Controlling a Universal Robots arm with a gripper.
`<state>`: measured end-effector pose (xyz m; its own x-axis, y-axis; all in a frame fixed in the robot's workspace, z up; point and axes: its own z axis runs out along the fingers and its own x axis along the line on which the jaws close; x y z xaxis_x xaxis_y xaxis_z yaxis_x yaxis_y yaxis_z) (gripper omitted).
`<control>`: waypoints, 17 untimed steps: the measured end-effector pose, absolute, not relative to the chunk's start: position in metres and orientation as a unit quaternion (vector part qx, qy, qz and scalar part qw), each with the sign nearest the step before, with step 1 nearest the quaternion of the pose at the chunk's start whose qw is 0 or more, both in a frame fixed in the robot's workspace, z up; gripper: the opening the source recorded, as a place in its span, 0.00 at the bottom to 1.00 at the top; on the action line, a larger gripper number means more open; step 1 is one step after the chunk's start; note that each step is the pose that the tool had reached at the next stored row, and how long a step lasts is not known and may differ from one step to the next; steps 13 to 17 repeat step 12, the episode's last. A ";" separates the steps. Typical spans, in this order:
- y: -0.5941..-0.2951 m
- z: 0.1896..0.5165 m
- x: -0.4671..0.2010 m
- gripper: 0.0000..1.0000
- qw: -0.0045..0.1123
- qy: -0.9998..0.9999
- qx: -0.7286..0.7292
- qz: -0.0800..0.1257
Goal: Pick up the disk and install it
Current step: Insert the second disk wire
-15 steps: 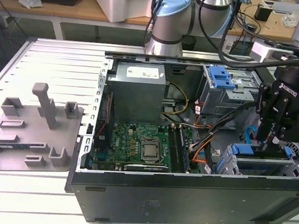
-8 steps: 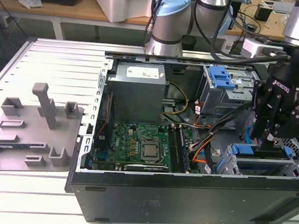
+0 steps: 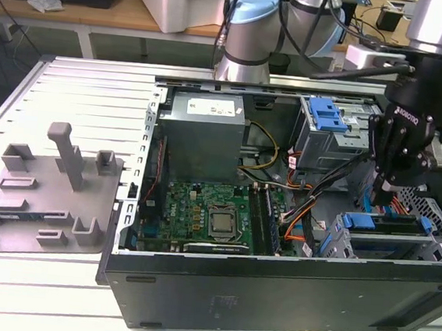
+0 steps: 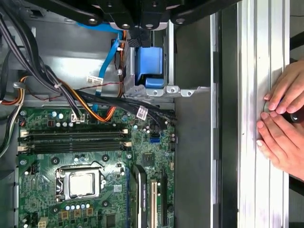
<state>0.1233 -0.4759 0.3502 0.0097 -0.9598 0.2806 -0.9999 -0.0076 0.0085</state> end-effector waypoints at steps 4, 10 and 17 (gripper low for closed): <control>-0.474 0.352 0.115 0.11 0.098 -0.698 0.702 0.102; -0.474 0.352 0.114 0.11 0.098 -0.698 0.702 0.103; -0.474 0.352 0.114 0.11 0.098 -0.698 0.702 0.103</control>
